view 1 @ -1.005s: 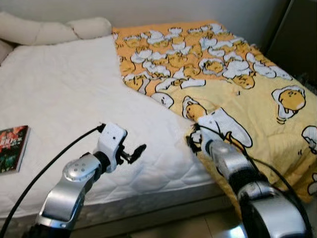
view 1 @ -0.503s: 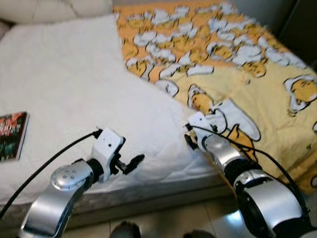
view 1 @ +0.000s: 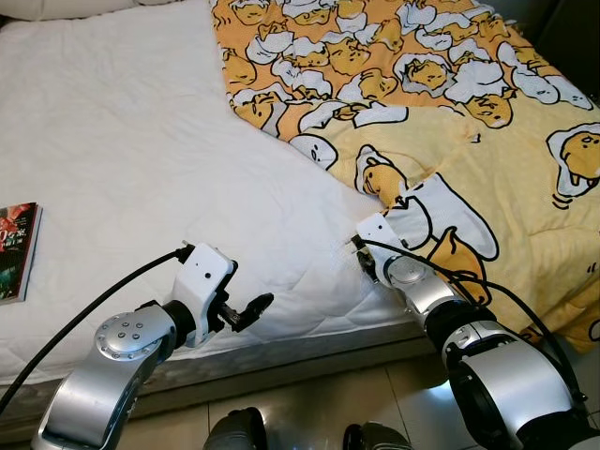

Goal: Clean up the room

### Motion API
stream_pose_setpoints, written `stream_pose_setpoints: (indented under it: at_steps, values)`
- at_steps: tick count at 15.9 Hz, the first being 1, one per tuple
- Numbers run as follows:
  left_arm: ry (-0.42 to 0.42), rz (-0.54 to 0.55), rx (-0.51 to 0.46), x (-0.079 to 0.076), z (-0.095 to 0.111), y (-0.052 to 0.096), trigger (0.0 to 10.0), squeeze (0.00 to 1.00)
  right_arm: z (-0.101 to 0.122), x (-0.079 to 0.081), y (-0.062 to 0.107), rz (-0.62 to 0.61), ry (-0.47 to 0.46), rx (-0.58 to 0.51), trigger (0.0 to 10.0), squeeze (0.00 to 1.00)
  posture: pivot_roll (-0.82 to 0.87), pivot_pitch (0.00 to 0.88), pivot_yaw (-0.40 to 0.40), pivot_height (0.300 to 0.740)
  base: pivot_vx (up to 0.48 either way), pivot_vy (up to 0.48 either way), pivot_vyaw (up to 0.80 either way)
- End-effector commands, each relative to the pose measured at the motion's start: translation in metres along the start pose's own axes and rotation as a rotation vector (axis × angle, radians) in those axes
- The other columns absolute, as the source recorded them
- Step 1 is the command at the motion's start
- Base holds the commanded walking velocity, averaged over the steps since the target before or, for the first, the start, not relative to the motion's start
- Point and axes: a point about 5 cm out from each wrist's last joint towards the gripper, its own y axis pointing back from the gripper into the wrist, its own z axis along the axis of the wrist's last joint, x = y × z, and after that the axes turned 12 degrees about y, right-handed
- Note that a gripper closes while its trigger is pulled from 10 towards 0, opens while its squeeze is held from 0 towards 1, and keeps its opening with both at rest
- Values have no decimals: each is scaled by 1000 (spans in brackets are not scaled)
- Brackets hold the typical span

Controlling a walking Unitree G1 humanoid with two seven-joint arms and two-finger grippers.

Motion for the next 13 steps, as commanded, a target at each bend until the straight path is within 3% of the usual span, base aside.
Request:
stream_pose_setpoints:
  at_steps: [1,8,9,10,13]
  values:
    - [-7,-4,1,-1,1,2,10000,0,-2,0,0,1,8,11,2510,0,23,196,25,740,0,0,0]
    - [-7,-4,1,-1,1,2,10000,0,-2,0,0,1,8,11,2510,0,23,196,25,740,0,0,0]
    - [-14,-47,31,-11,-1,4,10000,0,-10,1,0,-26,31,34,0,0,14,186,11,740,0,0,0]
    - [-28,-96,58,-20,-4,5,10000,0,-18,-1,1,-53,45,54,0,0,12,184,14,740,0,0,0]
    - [-30,-107,59,-22,-5,4,10000,0,-22,-3,2,-63,29,64,0,0,10,182,12,740,0,0,0]
